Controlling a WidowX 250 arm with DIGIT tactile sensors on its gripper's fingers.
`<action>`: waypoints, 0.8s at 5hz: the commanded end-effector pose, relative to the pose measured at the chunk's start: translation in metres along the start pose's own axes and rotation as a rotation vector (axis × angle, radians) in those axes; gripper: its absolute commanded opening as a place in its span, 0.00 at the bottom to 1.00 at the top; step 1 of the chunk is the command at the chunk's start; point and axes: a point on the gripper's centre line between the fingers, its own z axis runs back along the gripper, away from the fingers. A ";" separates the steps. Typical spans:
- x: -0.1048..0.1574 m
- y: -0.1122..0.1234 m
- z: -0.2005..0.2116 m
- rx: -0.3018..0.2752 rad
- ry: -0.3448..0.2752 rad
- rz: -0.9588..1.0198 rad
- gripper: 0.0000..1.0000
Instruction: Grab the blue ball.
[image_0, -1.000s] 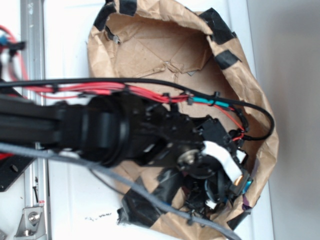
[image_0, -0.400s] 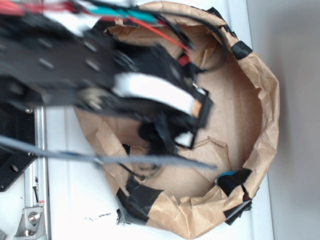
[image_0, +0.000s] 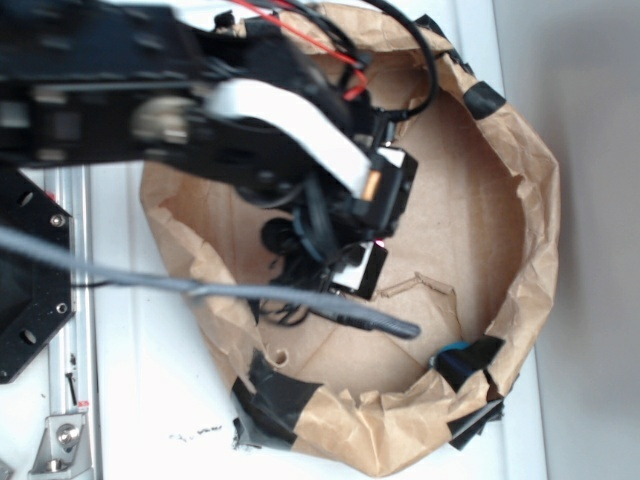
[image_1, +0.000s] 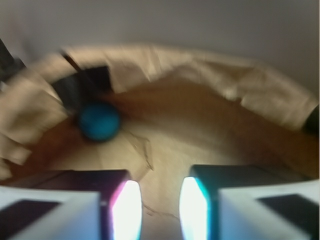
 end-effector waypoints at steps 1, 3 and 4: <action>0.022 -0.038 -0.054 -0.043 0.043 -0.178 1.00; 0.055 -0.062 -0.068 -0.095 -0.062 -0.238 1.00; 0.054 -0.059 -0.079 -0.057 -0.090 -0.223 1.00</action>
